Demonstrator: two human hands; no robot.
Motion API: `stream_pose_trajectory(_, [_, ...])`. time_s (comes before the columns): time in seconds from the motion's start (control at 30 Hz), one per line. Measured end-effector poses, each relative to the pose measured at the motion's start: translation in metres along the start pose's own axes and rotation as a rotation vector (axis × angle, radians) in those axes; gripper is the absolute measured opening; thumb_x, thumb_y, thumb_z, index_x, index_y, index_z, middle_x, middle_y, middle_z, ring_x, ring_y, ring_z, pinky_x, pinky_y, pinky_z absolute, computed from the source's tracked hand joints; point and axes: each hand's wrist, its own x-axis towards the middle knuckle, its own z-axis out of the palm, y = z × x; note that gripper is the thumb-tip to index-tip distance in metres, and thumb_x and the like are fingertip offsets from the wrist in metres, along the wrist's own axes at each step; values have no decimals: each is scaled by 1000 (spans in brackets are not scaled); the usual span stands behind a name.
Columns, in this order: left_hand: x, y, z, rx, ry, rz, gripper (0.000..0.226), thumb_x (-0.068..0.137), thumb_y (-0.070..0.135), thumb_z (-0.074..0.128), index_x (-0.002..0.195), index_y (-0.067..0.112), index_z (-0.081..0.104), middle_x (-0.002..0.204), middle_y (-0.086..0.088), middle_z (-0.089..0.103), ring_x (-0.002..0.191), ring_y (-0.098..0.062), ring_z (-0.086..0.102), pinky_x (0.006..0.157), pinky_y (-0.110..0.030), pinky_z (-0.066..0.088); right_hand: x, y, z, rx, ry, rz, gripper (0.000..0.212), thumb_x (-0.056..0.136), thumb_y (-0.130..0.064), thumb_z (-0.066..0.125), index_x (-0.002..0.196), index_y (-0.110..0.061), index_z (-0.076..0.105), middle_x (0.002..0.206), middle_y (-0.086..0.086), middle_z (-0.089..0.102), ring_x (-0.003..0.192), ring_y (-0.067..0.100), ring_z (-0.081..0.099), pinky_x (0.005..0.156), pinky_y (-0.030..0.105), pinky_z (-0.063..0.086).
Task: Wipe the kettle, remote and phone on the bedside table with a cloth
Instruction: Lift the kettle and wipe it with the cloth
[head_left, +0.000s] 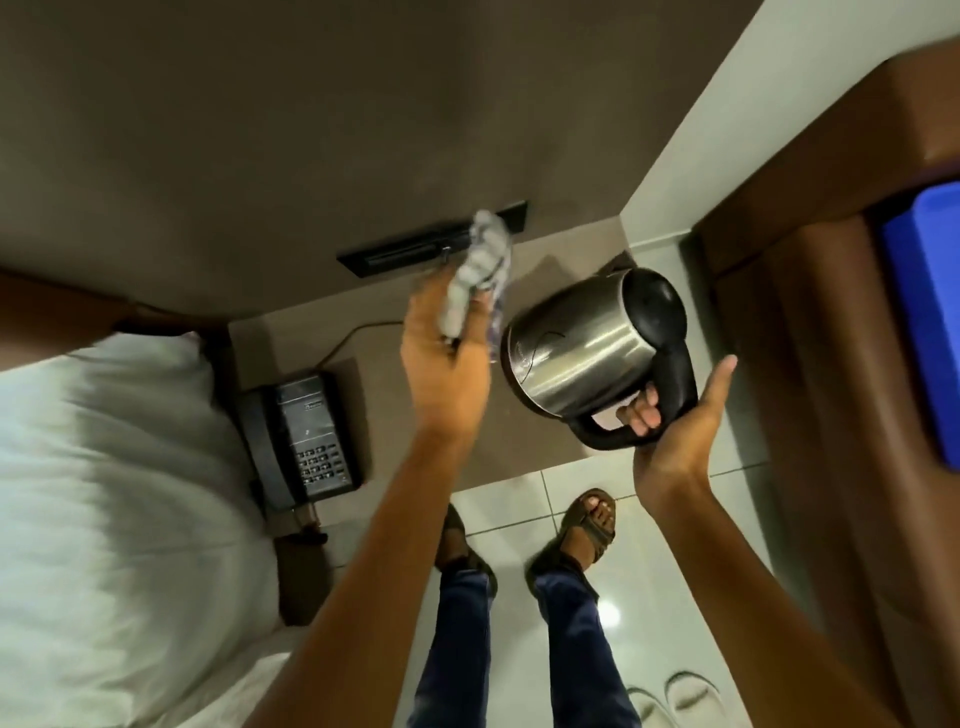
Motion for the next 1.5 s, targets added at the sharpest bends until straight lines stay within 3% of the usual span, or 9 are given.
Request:
stream_pose_trajectory(0.2, [-41,-22,24,572,-293,525,51,100,11,54,148,29,59,151,-4,49,130,-28,44,103,-37,55,-11,-12,8,197,-153,35,72,88,-85,47,59,-19,47,46,-5,35,45,15,30,60,29,39])
stream_pose_trajectory(0.37, [-34,-33,13,508,-34,293,45,97,2,53,135,18,70,142,-11,59,123,-35,54,106,-1,32,-14,-12,4,175,-203,33,73,91,-84,45,61,-18,49,44,-5,34,42,16,29,61,30,39])
stream_pose_trajectory(0.53, [-62,-36,23,637,-183,544,53,97,5,52,141,31,63,151,-2,53,130,-30,43,103,-27,46,-15,-12,0,291,-200,67,71,92,-83,46,61,-20,48,43,-7,36,39,13,30,59,29,39])
stream_pose_trajectory(0.7, [-32,-26,23,474,97,197,46,96,3,54,133,25,70,141,-5,60,125,-28,49,101,-25,46,-18,-19,0,214,-226,73,74,91,-85,46,62,-17,47,44,-4,34,41,15,27,61,31,36])
stream_pose_trajectory(0.9, [-88,-41,5,689,-240,523,47,91,5,57,131,29,63,147,-6,51,131,-38,44,101,-52,52,-16,-30,4,305,-237,66,72,90,-84,49,60,-19,48,42,-7,36,38,12,32,55,26,37])
stream_pose_trajectory(1.03, [-42,-13,26,454,194,213,46,83,-6,53,114,23,72,127,-11,64,113,-38,57,96,-25,45,-11,-37,12,220,-270,31,75,89,-86,49,60,-17,48,42,-5,35,38,14,29,63,32,31])
stream_pose_trajectory(1.2, [-62,5,57,567,-147,618,41,91,4,55,123,23,72,141,-3,59,131,-29,44,108,-31,42,-16,-35,13,235,-319,34,74,88,-85,52,62,-15,46,43,-4,35,44,18,20,66,40,13])
stream_pose_trajectory(1.37, [-25,2,30,494,140,77,37,94,-9,54,120,8,74,127,-14,67,118,-34,58,94,3,26,-25,-29,3,116,-332,23,78,84,-86,53,64,-11,48,42,-3,37,38,14,32,62,37,26])
stream_pose_trajectory(1.5, [-7,27,55,490,-159,401,47,94,-3,51,125,25,74,135,0,64,127,-22,51,102,-3,28,-27,-21,2,133,-351,15,80,91,-84,46,64,-9,47,42,-2,36,40,17,24,60,41,16])
